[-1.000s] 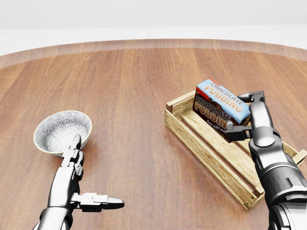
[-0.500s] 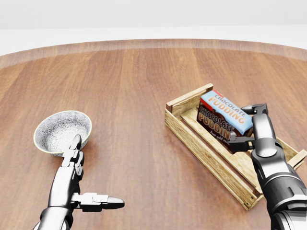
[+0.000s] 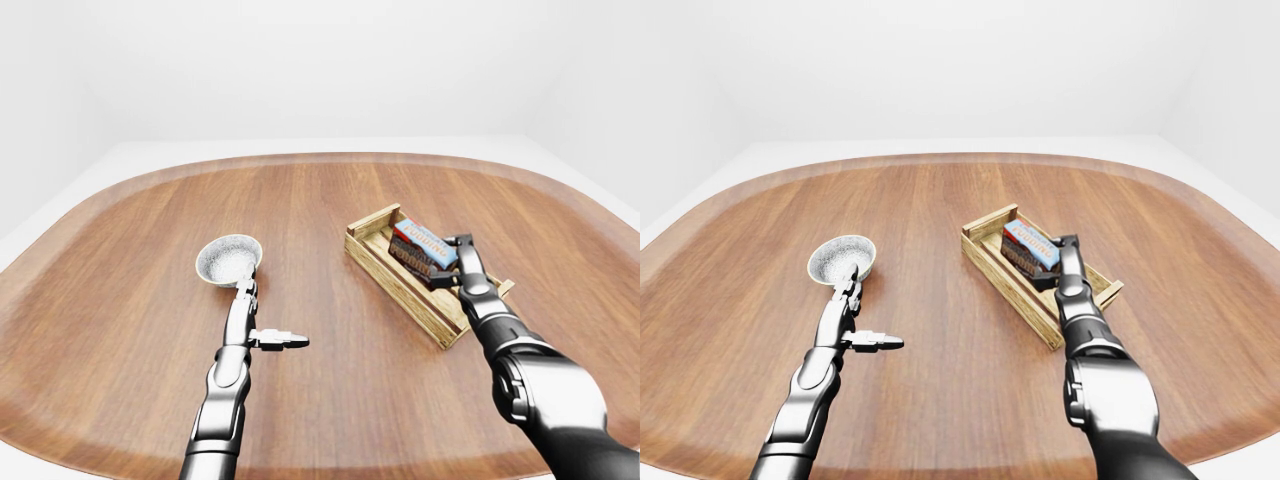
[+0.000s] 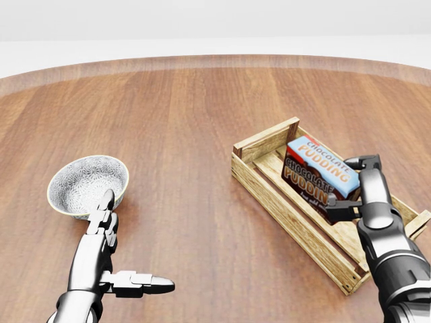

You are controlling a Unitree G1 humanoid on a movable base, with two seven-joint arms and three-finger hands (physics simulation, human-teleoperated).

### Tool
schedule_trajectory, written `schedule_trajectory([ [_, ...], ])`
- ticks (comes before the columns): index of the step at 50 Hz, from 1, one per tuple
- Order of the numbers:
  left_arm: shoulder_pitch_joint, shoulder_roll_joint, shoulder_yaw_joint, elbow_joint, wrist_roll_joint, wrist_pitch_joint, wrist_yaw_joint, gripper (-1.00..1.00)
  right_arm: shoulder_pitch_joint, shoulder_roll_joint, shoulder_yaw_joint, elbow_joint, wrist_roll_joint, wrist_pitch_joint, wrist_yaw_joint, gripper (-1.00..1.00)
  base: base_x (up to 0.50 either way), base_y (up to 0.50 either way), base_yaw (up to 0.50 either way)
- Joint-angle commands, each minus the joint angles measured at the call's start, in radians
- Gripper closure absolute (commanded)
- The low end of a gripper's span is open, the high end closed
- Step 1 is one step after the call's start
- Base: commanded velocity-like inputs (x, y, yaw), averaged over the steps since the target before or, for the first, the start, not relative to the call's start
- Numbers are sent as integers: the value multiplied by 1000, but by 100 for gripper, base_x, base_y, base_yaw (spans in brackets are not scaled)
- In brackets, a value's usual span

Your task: Pick up the chocolate pudding and put it in the tray.

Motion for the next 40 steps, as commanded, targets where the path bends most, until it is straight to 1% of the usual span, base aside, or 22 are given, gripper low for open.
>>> schedule_trajectory([
  [1, 2, 0, 0, -14, -7, 6, -9, -100, 14, -6, -9, -6, 23, 0, -11, 100, 0, 0, 0],
  [10, 2, 0, -1, -17, -5, 9, -9, -100, 29, -7, -13, -4, 22, 0, -14, 100, 0, 0, 0],
  [40, 2, 0, -1, -17, -6, 9, -9, -100, 71, -6, -18, 2, 16, 0, -23, 100, 0, 0, 0],
])
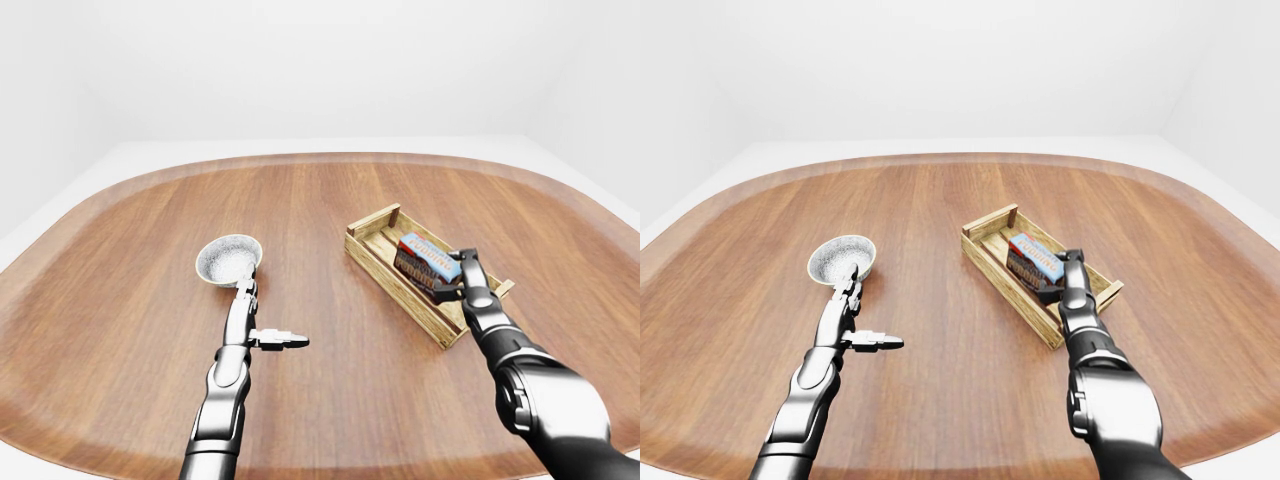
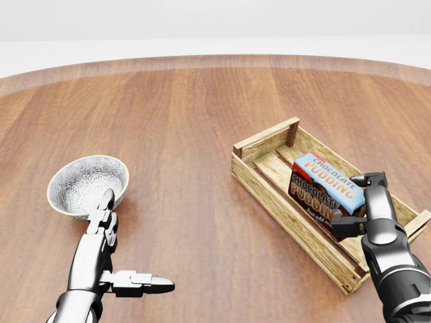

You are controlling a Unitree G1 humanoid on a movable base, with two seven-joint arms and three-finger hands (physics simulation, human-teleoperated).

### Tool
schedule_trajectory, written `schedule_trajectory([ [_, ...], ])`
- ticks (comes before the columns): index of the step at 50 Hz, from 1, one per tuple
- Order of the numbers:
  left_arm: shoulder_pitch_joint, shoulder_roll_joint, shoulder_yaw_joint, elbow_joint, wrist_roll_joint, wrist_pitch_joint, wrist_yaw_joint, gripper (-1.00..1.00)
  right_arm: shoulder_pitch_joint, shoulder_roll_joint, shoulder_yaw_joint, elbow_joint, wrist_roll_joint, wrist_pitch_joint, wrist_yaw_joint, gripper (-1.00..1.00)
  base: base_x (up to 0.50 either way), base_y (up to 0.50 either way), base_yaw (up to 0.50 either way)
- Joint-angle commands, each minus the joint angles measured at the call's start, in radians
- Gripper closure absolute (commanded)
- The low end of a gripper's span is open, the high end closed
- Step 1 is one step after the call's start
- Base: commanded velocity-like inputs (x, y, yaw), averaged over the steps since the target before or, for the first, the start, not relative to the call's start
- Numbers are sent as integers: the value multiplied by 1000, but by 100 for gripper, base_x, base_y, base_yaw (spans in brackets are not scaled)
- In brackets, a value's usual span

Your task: Pick up the chocolate pudding and put it in the tray.

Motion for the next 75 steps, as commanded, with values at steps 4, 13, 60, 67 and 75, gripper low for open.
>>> schedule_trajectory([
  [4, 2, -1, -1, -11, -6, 3, -7, -100, 10, -1, -10, -6, 25, 0, -8, 100, 0, 0, 0],
  [13, 2, 0, -1, -11, -6, 3, -8, -100, 19, 1, -11, -4, 24, 0, -9, 100, 0, 0, 0],
  [60, 2, -1, -1, -11, -6, 3, -7, -100, 30, -2, -20, -3, 31, 0, -4, -100, 0, 0, 0],
  [67, 2, 0, -1, -11, -6, 3, -7, -100, 30, -3, -17, -4, 34, 0, -1, -100, 0, 0, 0],
  [75, 2, 0, -1, -11, -6, 3, -8, -100, 25, -7, -16, -5, 33, 0, -4, -100, 0, 0, 0],
])
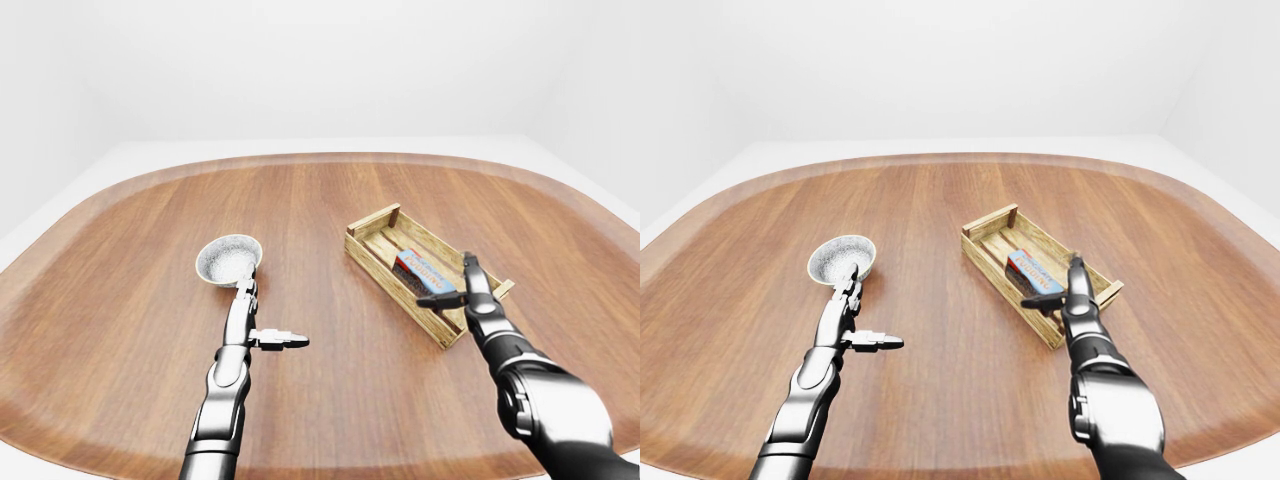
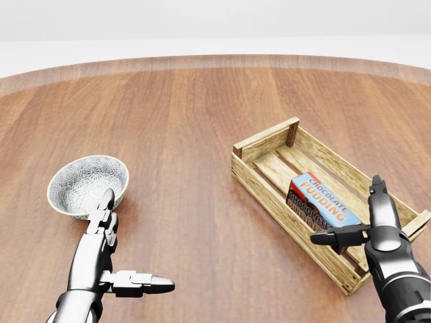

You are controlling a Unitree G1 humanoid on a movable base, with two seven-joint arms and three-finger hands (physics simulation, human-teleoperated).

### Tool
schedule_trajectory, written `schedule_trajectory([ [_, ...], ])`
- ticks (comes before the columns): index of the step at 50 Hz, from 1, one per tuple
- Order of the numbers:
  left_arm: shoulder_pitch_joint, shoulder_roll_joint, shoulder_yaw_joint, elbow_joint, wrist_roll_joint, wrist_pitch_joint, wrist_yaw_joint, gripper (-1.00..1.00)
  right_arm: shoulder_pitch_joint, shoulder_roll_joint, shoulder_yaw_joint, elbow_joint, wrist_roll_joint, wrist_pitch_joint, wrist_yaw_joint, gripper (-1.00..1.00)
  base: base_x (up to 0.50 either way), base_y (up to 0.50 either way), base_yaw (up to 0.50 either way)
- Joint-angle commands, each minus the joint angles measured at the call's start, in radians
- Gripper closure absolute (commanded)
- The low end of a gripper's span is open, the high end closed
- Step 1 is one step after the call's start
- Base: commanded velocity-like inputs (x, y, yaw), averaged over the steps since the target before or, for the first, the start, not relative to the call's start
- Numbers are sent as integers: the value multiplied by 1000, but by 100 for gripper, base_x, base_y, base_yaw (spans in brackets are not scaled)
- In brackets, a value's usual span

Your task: Pick up the chocolate pudding and put it in the tray.

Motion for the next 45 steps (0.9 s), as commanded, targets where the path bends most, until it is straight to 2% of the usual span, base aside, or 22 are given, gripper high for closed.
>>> schedule_trajectory([
  [1, 2, 0, -1, -11, -6, 2, -7, -100, -5, -4, 0, -6, 2, 0, -2, -100, 0, 0, 0],
  [18, 2, 0, -1, -11, -7, 3, -8, -100, -51, -46, -3, -19, 17, 0, 6, -100, 0, 0, 0],
  [20, -1, 0, -1, 6, -3, -7, -5, -100, -62, -52, -2, -21, 20, 0, 15, -100, 0, 0, 0],
  [21, 1, 0, -2, -2, -3, -1, -5, -100, -72, -57, -6, -23, 28, 0, 26, -100, 0, 0, 0],
  [33, -3, -1, -2, 8, -3, -6, -4, -100, -111, -80, -2, -32, 51, 0, 68, -100, 0, 0, 0],
  [45, 3, -1, -3, -7, -2, 4, -5, -100, -169, -91, 1, -47, 72, 0, 102, -100, 0, 0, 0],
])
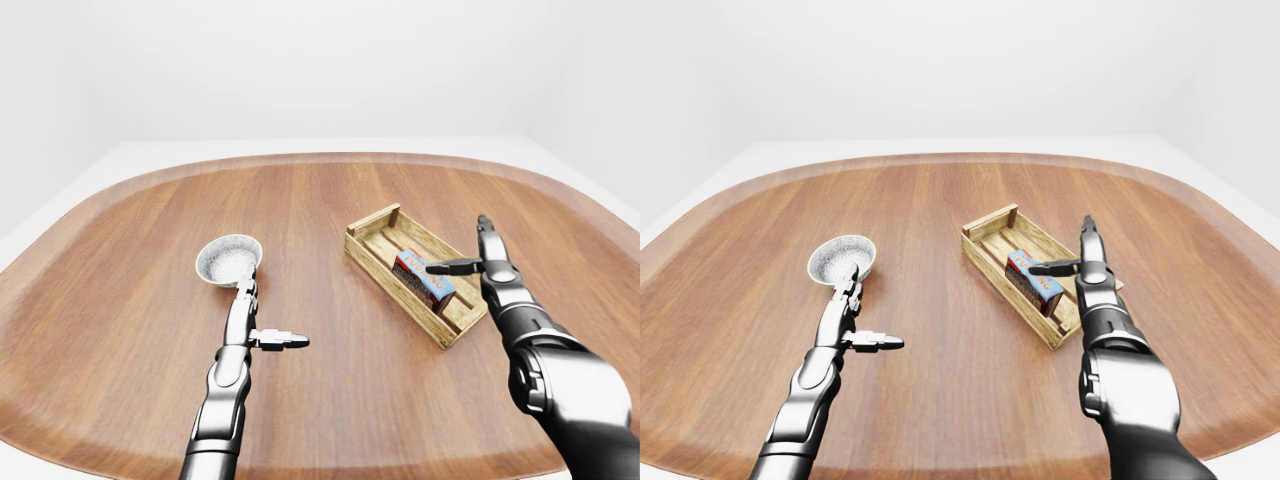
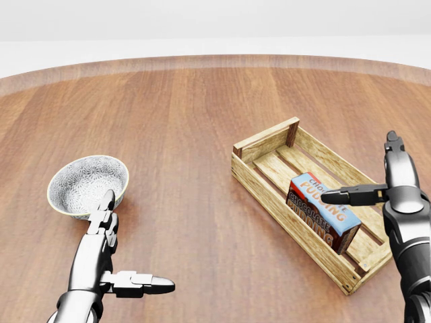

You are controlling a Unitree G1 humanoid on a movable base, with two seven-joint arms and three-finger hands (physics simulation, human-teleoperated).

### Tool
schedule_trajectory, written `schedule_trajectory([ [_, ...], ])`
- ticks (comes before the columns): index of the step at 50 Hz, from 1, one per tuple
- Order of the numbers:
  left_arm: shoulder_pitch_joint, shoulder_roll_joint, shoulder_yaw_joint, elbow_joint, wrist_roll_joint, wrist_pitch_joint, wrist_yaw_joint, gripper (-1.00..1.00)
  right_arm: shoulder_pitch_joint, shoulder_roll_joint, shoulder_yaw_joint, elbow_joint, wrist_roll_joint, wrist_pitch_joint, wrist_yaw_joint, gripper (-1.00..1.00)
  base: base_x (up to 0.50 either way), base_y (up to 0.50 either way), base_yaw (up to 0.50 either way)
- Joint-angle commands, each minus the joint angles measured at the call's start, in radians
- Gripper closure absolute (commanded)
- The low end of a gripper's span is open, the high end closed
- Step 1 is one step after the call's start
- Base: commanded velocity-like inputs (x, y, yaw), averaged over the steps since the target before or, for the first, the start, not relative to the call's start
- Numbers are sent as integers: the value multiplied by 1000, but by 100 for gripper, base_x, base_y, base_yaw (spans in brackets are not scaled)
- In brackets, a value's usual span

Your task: Pick up the chocolate pudding and put it in the tray.

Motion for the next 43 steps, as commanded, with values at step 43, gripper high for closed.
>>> schedule_trajectory([
  [43, -1, -1, -1, -3, -7, 4, -1, -100, -274, -164, -18, -169, 167, 0, 209, -100, 0, 0, 0],
])
